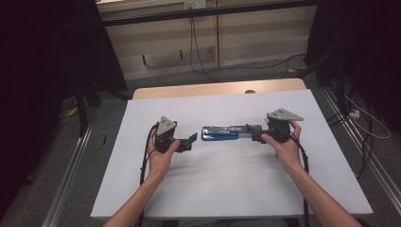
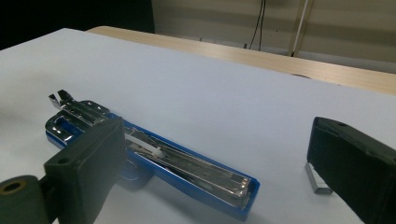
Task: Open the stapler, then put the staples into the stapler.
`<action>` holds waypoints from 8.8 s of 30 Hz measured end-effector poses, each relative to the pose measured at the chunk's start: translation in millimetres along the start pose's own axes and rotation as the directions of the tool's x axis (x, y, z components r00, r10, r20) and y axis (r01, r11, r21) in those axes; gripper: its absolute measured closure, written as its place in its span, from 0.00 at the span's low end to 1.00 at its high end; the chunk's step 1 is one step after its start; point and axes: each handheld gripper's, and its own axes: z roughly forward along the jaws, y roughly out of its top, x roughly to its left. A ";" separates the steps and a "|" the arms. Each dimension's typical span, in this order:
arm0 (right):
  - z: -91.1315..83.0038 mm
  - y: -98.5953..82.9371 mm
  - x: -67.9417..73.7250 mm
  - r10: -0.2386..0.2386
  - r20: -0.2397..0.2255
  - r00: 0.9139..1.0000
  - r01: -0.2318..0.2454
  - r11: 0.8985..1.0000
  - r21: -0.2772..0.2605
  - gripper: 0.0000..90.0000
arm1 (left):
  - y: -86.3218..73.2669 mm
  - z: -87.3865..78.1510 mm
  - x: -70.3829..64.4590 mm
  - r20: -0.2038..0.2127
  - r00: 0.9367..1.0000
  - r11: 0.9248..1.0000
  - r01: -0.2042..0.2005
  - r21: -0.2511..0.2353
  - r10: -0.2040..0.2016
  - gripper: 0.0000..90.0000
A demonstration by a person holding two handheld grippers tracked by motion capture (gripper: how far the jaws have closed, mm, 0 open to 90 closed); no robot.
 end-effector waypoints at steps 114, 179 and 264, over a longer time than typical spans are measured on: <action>66.9 28.4 -91.9 -0.072 -0.108 0.991 0.123 0.794 0.595 0.76 | -45.1 -86.3 -15.5 -0.009 0.999 0.999 -0.042 0.008 0.043 0.05; 46.1 58.0 -53.9 -0.103 -0.215 0.971 0.186 0.892 0.413 0.88 | -43.3 -88.9 -17.4 -0.010 1.000 1.000 -0.024 -0.014 0.024 0.05; 94.1 84.8 56.5 -0.190 -0.525 0.829 0.402 0.856 0.326 0.88 | -43.6 -87.7 -12.8 -0.002 1.000 1.000 -0.020 -0.001 0.020 0.05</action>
